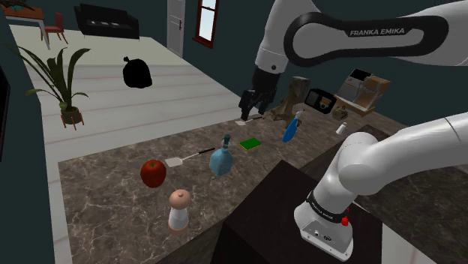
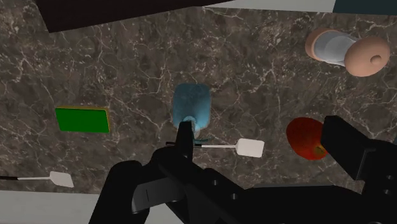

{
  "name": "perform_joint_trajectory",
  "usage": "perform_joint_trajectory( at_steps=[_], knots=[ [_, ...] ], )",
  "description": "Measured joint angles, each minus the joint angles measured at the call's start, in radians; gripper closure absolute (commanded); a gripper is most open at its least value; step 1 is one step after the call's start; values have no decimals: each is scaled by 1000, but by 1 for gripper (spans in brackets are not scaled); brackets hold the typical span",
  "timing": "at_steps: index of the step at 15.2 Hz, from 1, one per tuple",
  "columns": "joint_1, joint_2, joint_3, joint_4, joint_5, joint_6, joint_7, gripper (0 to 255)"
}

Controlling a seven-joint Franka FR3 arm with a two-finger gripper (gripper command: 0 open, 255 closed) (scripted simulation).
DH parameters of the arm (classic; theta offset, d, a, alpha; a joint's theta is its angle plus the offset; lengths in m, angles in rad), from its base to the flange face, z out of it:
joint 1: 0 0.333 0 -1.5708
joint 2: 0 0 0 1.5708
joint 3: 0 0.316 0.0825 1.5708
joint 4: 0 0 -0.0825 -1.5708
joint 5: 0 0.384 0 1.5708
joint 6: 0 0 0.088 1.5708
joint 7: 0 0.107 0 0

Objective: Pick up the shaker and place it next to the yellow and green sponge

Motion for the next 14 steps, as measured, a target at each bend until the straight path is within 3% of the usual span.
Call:
perform_joint_trajectory(
  at_steps=[7, 14],
  knots=[
    [55, 146, 97, -77, 77, 253, 74, 0],
    [97, 353, 206, -67, 117, 488, 166, 0]
  ],
)
